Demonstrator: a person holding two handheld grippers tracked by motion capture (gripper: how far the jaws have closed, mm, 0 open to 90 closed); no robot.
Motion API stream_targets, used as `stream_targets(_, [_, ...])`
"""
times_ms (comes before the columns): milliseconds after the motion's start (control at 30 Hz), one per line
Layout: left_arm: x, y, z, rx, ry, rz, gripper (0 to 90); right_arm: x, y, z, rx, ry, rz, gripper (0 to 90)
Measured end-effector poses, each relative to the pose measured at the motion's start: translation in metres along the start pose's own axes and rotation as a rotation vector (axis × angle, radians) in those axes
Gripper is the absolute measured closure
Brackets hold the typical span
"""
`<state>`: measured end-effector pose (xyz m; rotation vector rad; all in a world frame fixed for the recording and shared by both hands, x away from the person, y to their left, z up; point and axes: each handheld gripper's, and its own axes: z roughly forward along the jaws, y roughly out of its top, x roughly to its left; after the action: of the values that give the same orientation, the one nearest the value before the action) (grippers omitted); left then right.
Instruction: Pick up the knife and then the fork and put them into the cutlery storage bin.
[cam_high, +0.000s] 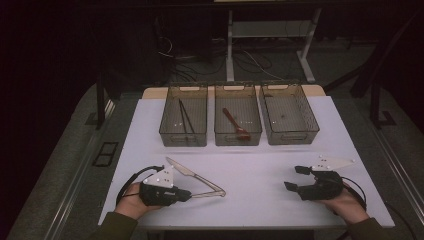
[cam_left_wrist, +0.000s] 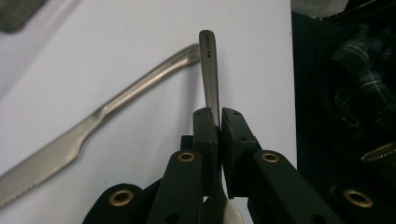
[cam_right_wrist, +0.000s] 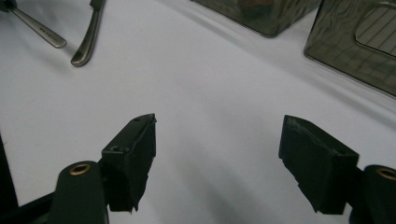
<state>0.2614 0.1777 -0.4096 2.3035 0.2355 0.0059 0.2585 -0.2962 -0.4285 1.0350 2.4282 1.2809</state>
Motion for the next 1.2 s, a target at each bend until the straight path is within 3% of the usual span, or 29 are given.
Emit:
stream_targets(67, [0.001,0.006,0.0,-0.016,0.002,0.005,84.2,-0.001,0.004,0.0,0.006,0.015,-0.001,21.7])
stream_targets(167, [0.003,0.017,0.001,-0.031,-0.004,0.022,84.3,-0.003,0.012,-0.001,0.028,0.058,-0.009,23.7])
stream_targets(300, [0.004,0.029,0.007,-0.046,-0.021,0.031,84.2,-0.003,0.021,0.001,0.046,0.094,-0.055,19.4])
stream_targets(567, [0.013,0.062,0.036,-0.033,-0.059,0.071,84.2,0.009,0.043,0.009,0.074,0.186,-0.176,23.2])
stream_targets(800, [0.025,0.097,0.071,0.011,-0.116,0.134,84.2,0.022,0.066,0.023,0.094,0.253,-0.256,34.3])
stream_targets(933, [0.028,0.116,0.089,0.024,-0.146,0.167,84.3,0.032,0.079,0.035,0.125,0.275,-0.339,39.5])
stream_targets(1033, [0.03,0.128,0.097,0.032,-0.151,0.206,84.3,0.039,0.086,0.046,0.164,0.297,-0.42,44.4])
stream_targets(1167, [0.03,0.135,0.101,0.032,-0.157,0.222,84.2,0.044,0.09,0.06,0.21,0.318,-0.455,51.3])
stream_targets(1200, [0.029,0.135,0.101,0.034,-0.161,0.209,84.2,0.045,0.09,0.063,0.22,0.332,-0.457,52.6])
